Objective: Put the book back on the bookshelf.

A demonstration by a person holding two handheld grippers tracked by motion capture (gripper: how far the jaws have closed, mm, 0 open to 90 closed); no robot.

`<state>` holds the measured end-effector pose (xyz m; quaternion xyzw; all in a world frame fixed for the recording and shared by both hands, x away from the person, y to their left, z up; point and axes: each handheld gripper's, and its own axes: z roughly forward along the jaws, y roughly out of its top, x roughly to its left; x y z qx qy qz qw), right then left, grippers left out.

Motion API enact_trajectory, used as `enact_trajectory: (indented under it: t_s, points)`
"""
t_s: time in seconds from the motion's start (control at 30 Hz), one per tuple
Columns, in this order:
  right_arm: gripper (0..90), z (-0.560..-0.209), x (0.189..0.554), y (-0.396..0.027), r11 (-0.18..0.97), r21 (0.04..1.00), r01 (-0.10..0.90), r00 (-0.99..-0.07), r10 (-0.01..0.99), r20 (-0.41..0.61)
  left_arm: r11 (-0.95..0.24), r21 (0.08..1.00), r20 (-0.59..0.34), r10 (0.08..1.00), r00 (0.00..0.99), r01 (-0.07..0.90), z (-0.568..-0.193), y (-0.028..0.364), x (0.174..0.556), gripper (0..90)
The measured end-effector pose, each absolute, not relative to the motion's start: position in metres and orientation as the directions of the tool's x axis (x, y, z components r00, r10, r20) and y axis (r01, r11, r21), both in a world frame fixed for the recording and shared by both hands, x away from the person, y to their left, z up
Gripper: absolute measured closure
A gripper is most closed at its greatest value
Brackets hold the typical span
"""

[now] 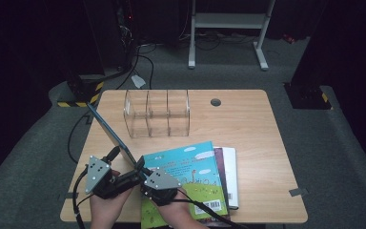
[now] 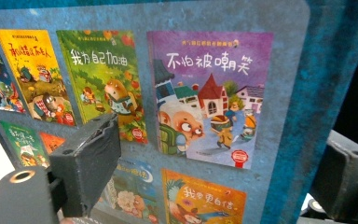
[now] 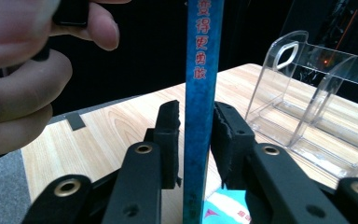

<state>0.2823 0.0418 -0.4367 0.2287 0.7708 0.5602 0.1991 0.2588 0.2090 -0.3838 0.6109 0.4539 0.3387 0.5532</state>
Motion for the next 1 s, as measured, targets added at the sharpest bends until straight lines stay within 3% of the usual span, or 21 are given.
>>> enact_trajectory:
  t_s: [0.47,1.0]
  points:
    - [66.7,-0.44,0.278,0.053,0.273,0.953,0.13,-0.853,0.521,-0.033,0.001,0.982,-0.068,0.936,0.344,0.189,-0.386,0.217,0.252,18.1]
    - [61.8,-0.445,0.281,0.064,0.297,0.941,0.16,-0.876,0.483,-0.004,-0.039,0.983,-0.021,0.946,0.324,0.178,-0.387,0.226,0.242,28.7]
